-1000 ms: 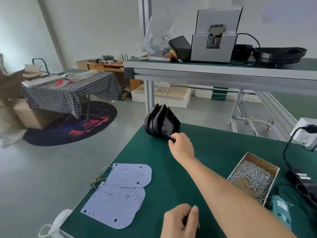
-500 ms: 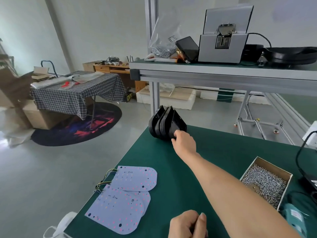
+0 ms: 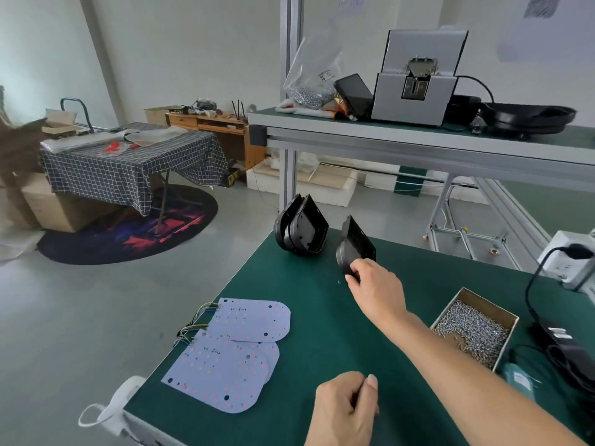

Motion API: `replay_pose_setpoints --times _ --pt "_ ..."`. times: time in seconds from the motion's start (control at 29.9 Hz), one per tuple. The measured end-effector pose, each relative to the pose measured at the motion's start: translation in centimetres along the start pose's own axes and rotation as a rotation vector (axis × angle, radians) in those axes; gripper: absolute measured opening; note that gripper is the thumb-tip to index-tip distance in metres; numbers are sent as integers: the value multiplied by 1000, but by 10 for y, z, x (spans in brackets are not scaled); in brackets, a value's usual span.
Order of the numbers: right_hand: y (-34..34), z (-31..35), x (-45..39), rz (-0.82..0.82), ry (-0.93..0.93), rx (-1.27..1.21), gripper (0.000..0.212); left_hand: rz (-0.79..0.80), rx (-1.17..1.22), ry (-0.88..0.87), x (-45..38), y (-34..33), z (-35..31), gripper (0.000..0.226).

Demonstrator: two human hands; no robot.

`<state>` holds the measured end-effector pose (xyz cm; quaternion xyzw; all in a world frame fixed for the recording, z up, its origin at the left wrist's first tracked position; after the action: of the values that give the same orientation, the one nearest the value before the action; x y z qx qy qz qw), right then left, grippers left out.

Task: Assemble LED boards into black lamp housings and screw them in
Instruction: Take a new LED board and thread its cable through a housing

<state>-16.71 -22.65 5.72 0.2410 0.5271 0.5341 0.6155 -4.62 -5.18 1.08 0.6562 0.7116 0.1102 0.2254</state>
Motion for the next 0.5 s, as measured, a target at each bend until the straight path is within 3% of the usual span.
replay_pose_setpoints --times 0.2,0.37,0.5 --pt "44 12 105 19 185 148 17 31 145 34 12 -4 -9 52" --pt "78 24 169 37 273 216 27 -40 228 98 16 3 -13 54" --pt "83 37 205 139 321 317 49 -139 263 116 20 8 -15 51"
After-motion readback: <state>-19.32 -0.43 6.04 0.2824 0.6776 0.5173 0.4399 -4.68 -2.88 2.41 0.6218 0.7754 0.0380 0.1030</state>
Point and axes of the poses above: each hand's wrist, its own x-axis away from the middle knuckle, its own y-axis out of the back of the hand, z = x × y, the point moved 3 cm from there along -x, towards the middle knuckle, and after that the axes turned 7 degrees about -x, right-handed, at the moved point
